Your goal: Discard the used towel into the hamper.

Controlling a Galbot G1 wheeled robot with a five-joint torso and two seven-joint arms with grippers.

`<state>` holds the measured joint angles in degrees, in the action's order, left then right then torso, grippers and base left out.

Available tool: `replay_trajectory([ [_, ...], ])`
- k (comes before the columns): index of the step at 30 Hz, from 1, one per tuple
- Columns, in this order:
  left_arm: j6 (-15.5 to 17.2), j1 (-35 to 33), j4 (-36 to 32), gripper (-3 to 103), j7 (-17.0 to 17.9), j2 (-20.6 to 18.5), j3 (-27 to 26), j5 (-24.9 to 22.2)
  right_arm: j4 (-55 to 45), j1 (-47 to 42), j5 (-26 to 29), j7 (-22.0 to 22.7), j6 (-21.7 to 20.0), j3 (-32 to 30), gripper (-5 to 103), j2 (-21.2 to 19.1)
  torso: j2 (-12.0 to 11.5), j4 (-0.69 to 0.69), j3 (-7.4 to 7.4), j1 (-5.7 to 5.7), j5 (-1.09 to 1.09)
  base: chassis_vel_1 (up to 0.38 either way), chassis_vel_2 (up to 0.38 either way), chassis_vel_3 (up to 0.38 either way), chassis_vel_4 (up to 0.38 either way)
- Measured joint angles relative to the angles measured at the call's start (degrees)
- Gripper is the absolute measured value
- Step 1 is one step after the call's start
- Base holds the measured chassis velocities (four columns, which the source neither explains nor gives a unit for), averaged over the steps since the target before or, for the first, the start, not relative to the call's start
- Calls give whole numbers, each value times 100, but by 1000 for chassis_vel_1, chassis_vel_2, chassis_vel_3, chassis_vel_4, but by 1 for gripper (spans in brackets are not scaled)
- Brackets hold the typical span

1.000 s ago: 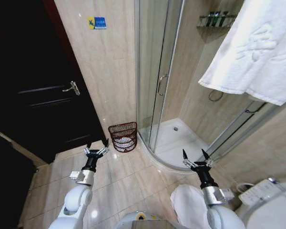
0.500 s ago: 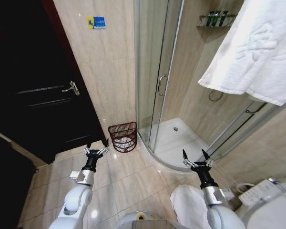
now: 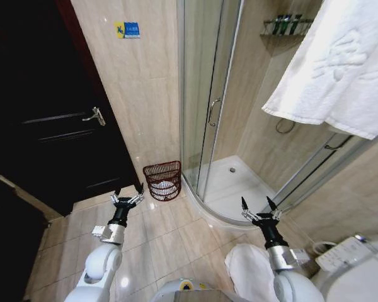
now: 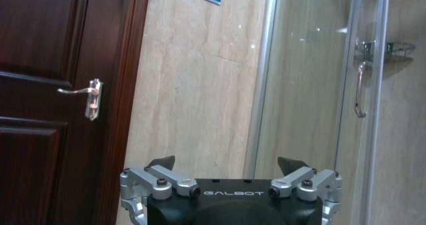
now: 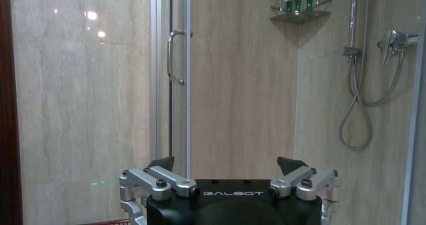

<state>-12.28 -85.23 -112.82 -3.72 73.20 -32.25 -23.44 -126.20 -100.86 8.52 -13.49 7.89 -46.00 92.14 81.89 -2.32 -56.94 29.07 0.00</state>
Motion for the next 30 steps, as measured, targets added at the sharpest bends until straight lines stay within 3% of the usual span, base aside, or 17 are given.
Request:
replay_trajectory([
  [30, 0, 0, 0, 100, 0, 0, 0, 0, 0, 0, 0, 0, 0, 0, 100, 0, 0, 0, 0, 0, 1, -12, -8, -14, -11],
])
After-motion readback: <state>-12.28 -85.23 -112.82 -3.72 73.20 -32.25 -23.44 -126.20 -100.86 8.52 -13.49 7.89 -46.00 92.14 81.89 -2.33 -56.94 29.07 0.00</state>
